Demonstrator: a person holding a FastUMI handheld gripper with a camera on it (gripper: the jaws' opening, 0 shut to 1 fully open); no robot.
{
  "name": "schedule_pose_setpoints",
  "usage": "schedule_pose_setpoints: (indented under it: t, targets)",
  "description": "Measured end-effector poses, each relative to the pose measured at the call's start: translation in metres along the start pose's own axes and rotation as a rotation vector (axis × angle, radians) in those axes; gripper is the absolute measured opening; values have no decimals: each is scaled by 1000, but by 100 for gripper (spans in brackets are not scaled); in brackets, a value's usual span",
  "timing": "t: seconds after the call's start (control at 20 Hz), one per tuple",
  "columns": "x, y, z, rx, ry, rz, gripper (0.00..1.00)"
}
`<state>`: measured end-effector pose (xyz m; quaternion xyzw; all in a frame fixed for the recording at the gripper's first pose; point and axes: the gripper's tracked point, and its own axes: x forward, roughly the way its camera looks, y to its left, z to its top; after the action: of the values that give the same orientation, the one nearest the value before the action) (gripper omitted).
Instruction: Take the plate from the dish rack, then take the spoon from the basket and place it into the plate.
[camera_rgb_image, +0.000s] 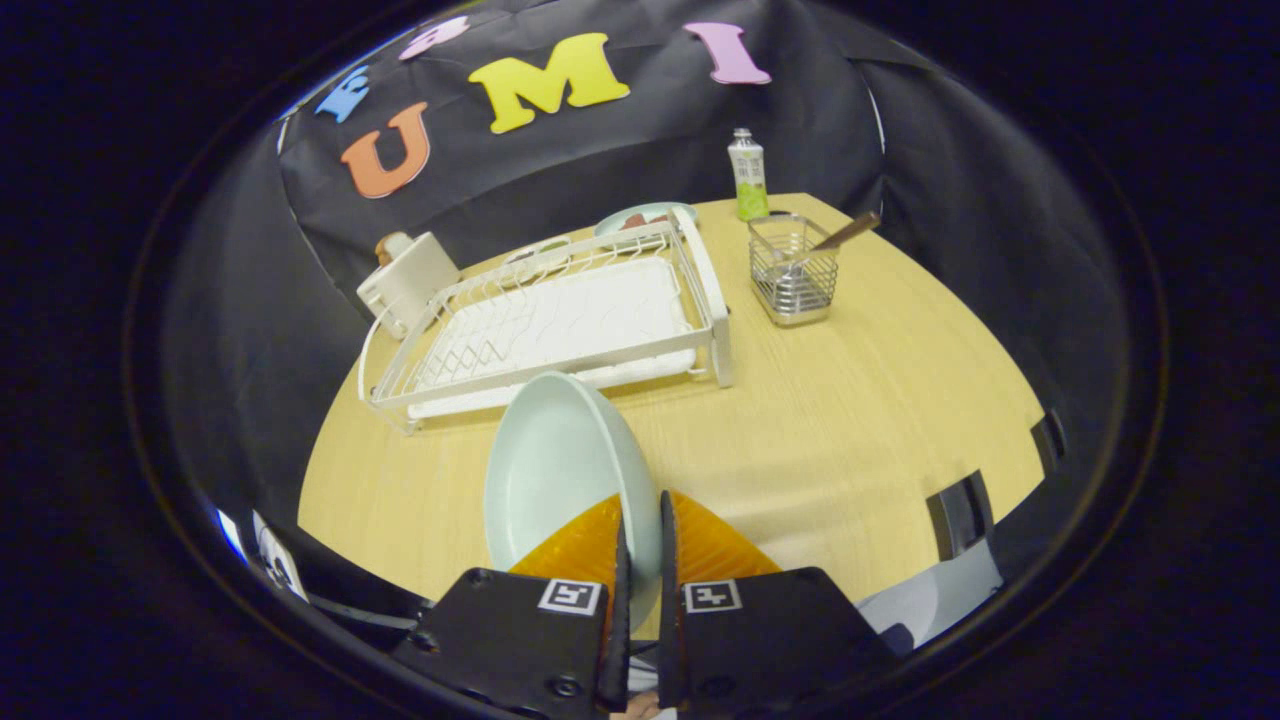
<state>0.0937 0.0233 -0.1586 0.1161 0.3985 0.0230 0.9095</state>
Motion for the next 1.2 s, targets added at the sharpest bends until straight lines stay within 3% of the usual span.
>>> schedule_pose_setpoints:
  t: [0.45, 0.6, 0.7, 0.8, 0.85, 1.0, 1.2]
  targets:
    - [31, -32, -11, 84, 57, 69, 24]
    - [36, -46, -12, 59, 43, 15, 26]
    - [35, -55, -5, 42, 9, -23, 22]
    - [34, -54, 3, 13, -44, -3, 30]
    - [29, -59, 8, -26, -73, -21, 45]
    - [21, -77, 23, -135, -170, -112, 66]
    - [4, -97, 56, -213, -364, -221, 84]
